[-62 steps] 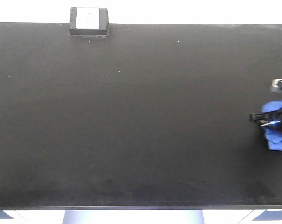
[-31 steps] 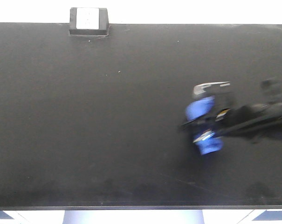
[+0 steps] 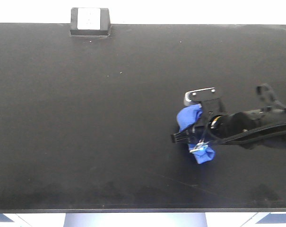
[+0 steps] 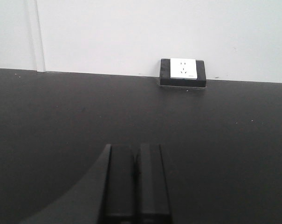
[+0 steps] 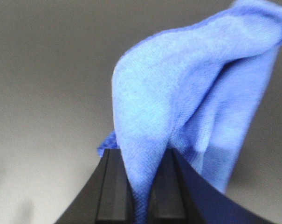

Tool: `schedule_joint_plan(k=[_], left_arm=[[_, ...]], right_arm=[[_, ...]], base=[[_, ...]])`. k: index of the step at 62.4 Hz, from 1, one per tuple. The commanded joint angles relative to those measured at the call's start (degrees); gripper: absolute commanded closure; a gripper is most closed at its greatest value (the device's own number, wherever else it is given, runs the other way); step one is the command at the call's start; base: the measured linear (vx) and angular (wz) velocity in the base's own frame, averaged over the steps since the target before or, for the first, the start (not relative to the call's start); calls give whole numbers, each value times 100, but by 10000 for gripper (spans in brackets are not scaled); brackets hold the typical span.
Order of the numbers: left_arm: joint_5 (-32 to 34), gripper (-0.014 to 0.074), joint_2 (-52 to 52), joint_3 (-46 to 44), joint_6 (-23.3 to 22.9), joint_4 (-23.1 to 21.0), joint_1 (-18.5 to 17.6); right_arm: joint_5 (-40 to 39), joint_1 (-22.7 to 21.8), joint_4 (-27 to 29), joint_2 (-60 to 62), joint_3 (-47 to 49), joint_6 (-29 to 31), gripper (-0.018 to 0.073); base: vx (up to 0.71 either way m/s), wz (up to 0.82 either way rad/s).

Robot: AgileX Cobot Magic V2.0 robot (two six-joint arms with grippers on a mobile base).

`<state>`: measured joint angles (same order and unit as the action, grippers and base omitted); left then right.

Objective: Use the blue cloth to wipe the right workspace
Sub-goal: 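Lower the blue cloth onto the counter with the right gripper, then open the right gripper and withdraw it from the cloth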

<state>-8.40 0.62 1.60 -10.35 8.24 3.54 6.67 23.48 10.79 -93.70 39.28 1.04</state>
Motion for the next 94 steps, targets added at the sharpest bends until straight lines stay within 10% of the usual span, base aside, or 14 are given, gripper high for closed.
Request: schedule_joint_plan(k=[1,21,67,80,94], left_arm=[[464,602,83,175,-49,5,-20],[464,602,83,175,-49,5,-20],[464,602,83,175,-49,5,-20],[464,602,83,175,-49,5,-20],[464,602,83,175,-49,5,-20]], right_arm=[[-32,-183,-21,505,116,19,298],[763,-398,-144,1578,116,43,51],[1819,-398,-263,4065,116,47,53],[1618,-598,-1342,4867,-406,39,220],[663,-2059,-1451,6892,-1956,45,562]], base=[[0,0],[0,0],[0,0],[0,0],[0,0]])
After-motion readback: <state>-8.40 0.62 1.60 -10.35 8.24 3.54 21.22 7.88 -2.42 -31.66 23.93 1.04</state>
